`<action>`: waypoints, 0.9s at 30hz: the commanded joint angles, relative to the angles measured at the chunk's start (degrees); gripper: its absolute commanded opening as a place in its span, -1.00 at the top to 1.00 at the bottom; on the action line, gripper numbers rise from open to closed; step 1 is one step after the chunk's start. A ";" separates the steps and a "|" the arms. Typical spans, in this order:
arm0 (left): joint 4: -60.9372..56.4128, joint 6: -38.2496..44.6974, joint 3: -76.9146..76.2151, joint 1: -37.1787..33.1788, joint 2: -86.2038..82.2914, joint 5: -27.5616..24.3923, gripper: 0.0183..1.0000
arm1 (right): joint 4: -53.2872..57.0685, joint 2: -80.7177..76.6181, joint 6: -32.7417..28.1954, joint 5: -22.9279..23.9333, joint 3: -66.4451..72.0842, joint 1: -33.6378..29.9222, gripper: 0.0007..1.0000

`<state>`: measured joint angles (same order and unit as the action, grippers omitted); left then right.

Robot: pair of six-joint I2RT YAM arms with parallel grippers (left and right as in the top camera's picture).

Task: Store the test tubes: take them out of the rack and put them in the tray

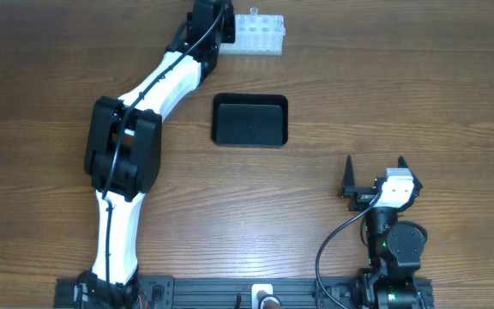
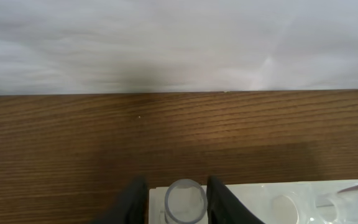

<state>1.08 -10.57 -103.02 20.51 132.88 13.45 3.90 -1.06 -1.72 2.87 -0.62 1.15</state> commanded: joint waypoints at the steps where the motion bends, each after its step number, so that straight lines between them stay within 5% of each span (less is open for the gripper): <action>1: -0.24 -0.39 -1.20 0.00 1.18 -1.22 0.46 | 0.20 0.24 -0.09 -0.26 0.33 -0.33 -0.99; 11: -0.22 -0.37 -1.20 0.00 1.18 -1.62 0.68 | 0.20 0.24 -0.07 -0.26 0.33 -0.33 -0.99; 27: -0.15 -0.15 -1.20 0.44 -3.87 -1.62 0.77 | 0.20 0.24 -0.07 -0.26 0.33 -0.33 -0.98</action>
<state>1.08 -10.55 -103.02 20.62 132.86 12.27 3.92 -1.06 -1.69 2.90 -0.62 1.15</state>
